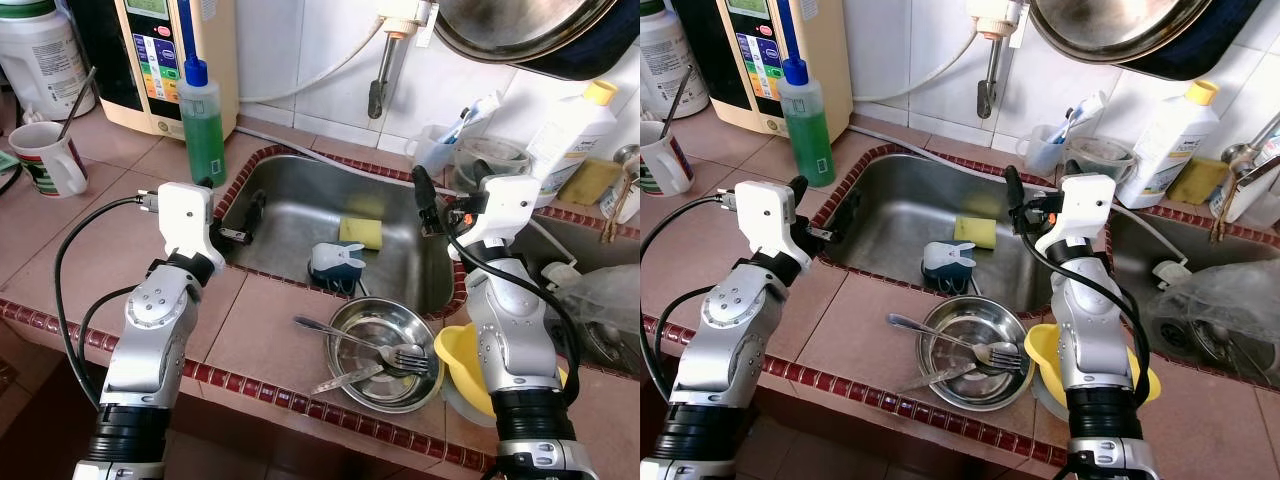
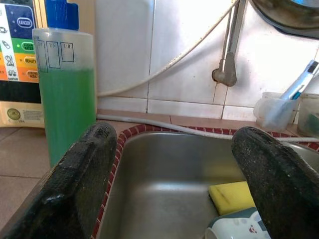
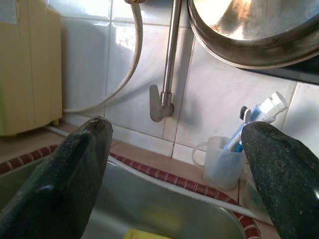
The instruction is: Kitchen organization
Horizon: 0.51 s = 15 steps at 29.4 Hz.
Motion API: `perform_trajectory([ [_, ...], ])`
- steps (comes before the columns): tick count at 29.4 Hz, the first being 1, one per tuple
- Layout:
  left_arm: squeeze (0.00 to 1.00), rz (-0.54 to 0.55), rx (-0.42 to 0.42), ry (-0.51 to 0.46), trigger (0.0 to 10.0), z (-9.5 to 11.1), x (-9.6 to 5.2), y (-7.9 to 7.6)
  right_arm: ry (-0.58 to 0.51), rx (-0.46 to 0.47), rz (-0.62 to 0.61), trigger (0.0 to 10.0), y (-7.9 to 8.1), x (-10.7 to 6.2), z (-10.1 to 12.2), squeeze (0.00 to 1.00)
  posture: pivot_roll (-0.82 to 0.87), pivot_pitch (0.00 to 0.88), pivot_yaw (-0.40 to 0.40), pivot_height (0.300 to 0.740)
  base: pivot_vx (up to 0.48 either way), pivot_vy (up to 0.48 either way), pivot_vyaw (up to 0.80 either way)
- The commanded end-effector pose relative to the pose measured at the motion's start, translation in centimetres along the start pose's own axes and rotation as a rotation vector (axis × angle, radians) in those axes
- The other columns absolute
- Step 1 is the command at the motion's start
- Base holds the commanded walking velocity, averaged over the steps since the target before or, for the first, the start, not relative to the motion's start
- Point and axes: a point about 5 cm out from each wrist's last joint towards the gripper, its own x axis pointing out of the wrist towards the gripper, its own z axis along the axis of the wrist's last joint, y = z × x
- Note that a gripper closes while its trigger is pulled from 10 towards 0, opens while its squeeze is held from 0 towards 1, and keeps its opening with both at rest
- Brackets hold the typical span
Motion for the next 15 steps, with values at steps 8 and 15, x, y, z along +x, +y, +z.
perform_trajectory([
  [8, 0.00, -0.043, 0.016, -0.016, 10.0, 0.67, 0.42, -0.60, -0.025, -0.039, -0.005, 10.0, -0.66, 0.19, 0.69, 0.00, 0.14, 0.000, -0.094, 0.740, -0.279, 0.000, 0.00],
  [15, 0.00, -0.044, 0.015, -0.019, 10.0, 0.75, 0.43, -0.55, -0.025, -0.047, -0.003, 10.0, -0.79, 0.27, 0.73, 0.00, 0.15, 0.000, -0.096, 0.740, -0.269, 0.000, 0.00],
])
